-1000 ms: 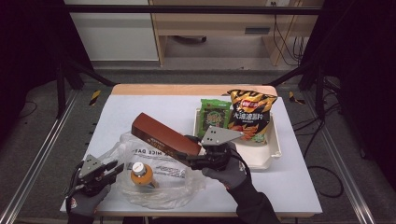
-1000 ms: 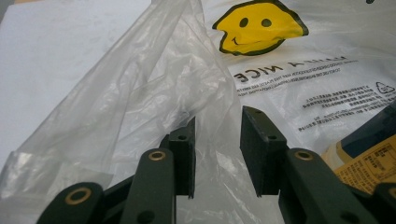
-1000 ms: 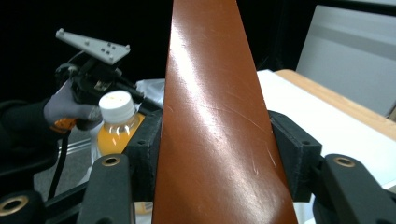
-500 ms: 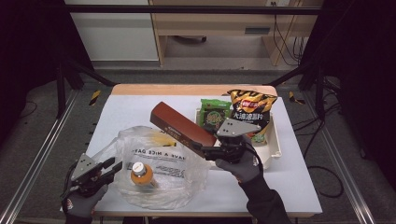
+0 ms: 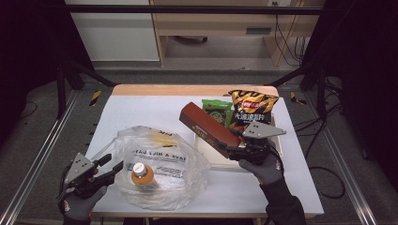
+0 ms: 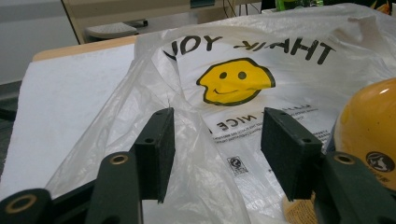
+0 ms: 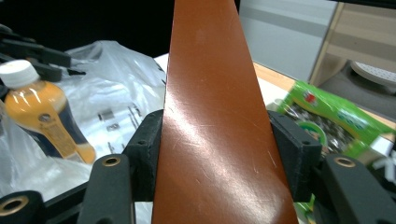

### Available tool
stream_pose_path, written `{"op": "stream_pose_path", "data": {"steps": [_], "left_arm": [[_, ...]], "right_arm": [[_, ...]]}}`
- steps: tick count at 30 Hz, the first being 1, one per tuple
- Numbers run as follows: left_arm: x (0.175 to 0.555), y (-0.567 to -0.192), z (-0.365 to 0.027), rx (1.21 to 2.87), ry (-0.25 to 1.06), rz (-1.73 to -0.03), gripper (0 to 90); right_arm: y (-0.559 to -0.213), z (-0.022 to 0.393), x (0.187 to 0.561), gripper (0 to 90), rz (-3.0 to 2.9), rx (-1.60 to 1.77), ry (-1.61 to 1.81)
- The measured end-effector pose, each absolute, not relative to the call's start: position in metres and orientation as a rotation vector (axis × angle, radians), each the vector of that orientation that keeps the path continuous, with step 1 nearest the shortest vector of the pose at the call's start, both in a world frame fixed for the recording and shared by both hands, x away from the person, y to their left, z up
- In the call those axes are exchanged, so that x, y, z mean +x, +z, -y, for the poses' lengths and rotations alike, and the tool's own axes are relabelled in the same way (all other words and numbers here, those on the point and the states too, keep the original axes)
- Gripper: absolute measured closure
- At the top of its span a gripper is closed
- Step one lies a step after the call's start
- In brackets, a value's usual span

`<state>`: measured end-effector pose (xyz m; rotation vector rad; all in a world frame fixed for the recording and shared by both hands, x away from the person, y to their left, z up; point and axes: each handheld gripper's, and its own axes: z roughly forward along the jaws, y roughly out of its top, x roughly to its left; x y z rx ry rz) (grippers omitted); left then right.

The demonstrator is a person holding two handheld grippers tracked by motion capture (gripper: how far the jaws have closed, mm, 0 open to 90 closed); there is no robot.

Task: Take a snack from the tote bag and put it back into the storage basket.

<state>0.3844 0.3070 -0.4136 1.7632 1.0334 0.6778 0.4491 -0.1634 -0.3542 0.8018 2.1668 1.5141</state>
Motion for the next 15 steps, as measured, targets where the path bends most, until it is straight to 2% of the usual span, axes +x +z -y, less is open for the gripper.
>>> {"op": "stream_pose_path", "data": {"steps": [15], "left_arm": [[0.385, -0.41, -0.31, 1.743, 0.683, -1.04, 37.4]], "right_arm": [[-0.379, 0.201, 0.445, 43.5, -2.164, 0.902, 1.426]]}}
